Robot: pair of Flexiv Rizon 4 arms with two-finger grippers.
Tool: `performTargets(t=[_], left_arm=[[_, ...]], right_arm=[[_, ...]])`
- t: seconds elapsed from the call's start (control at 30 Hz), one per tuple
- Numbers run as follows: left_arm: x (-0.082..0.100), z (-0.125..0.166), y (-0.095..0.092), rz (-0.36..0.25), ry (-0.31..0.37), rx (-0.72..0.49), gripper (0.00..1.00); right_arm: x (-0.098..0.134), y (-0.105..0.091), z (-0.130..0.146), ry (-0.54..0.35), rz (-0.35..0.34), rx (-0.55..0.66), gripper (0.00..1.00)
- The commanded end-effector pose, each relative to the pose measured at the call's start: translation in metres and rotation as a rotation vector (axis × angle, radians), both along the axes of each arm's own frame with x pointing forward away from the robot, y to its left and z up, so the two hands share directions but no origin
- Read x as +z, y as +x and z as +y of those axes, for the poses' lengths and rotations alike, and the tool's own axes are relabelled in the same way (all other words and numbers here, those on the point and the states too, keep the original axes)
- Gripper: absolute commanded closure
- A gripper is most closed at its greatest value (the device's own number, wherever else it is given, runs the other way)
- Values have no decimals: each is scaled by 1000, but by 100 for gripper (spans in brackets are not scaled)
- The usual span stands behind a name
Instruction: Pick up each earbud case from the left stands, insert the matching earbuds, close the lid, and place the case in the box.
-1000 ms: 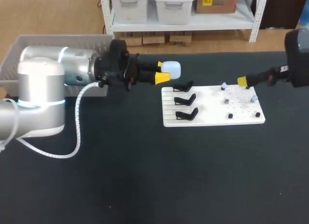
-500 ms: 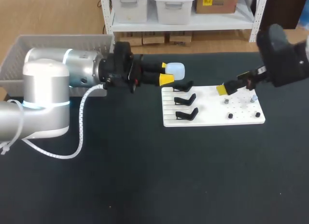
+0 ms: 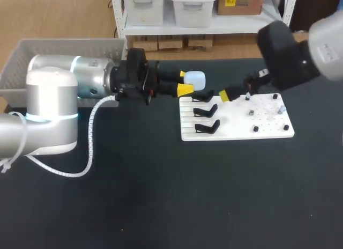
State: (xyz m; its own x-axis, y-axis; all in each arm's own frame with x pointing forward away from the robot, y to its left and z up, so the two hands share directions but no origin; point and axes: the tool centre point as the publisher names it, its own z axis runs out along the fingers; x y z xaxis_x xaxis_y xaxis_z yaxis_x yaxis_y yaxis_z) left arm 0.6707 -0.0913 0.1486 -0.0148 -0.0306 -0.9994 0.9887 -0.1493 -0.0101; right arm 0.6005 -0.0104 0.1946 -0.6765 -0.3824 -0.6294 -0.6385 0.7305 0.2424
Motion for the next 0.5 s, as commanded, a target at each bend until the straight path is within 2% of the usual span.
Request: performTargets(t=[0.03, 0.5], left_arm=[[0, 0, -2, -2, -2, 7, 100], [0, 0, -2, -2, -2, 7, 100]], right_arm=[[-1, 9, 20, -24, -7, -10, 0], [-25, 38, 42, -53, 41, -33, 0]])
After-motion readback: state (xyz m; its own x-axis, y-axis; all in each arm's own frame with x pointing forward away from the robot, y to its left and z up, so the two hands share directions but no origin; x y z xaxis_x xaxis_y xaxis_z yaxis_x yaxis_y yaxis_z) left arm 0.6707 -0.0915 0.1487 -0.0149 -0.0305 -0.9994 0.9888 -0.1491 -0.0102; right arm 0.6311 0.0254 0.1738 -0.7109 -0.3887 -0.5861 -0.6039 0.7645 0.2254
